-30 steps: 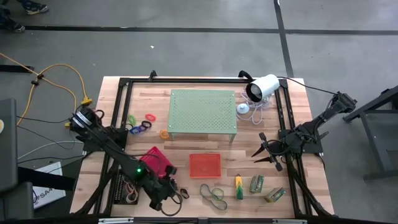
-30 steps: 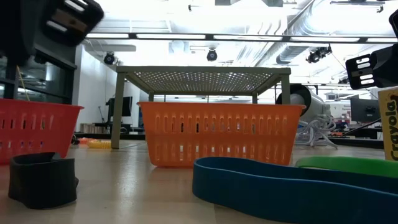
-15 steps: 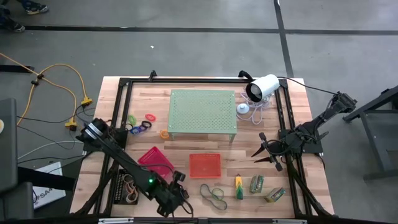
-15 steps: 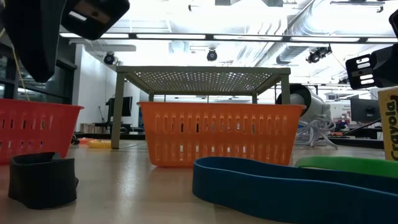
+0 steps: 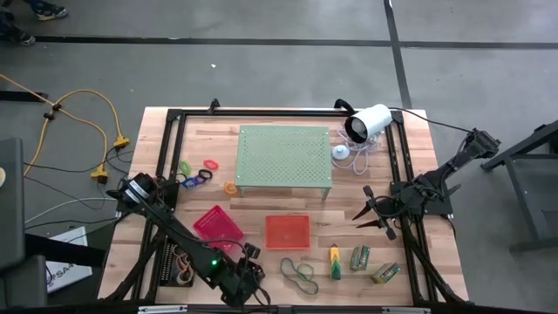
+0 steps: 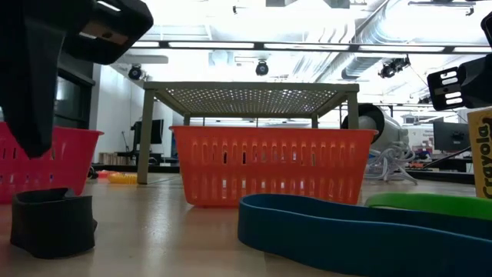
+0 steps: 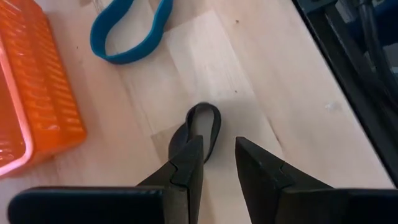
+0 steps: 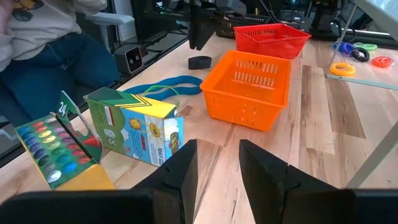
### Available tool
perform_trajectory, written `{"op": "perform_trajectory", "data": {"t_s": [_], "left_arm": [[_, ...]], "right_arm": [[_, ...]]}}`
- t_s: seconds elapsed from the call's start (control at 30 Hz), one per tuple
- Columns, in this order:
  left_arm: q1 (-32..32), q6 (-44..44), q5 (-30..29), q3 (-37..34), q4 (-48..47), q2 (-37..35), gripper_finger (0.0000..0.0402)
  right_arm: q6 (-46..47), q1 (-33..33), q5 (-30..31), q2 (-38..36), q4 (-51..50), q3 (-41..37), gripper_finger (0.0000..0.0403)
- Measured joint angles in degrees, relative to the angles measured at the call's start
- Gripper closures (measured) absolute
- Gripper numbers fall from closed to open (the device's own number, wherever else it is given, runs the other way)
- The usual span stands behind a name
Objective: Pick & Place Office Desk Supplies
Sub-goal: Put the black rubber band into the black bin
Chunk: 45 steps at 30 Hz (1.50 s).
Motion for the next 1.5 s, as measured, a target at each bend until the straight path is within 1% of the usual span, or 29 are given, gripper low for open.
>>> {"op": "perform_trajectory", "data": {"t_s": [0.17, 0.33, 0.63, 0.8, 1.33, 1.5], "left_arm": [[-0.12, 0.02, -0.43, 0.00, -0.13, 0.01, 0.0314], [-0.12, 0.02, -0.38, 0.00, -0.47, 1.51, 0.0314], [0.17, 0.86, -0.02, 0.00, -0.07, 1.98, 0.0314], [0.20, 0.90, 0.54, -0.04, -0.04, 3.39, 0.0314], [0.33, 0.84, 0.65, -0.04, 0.05, 3.41, 0.0315], [0.42, 0.77, 0.64, -0.04, 0.03, 3.41, 0.0331]], "right_arm": [[0.01, -0.01, 0.04, 0.00, 0.02, 0.02, 0.0296], [0.01, -0.01, 0.04, 0.00, 0.02, 0.02, 0.0296], [0.02, -0.02, 0.05, 0.00, 0.02, 0.02, 0.0296], [0.01, -0.02, 0.07, 0.00, 0.02, 0.02, 0.0296], [0.02, 0.00, 0.08, 0.00, 0.02, 0.01, 0.0296], [0.02, 0.00, 0.07, 0.00, 0.02, 0.02, 0.0296]]}}
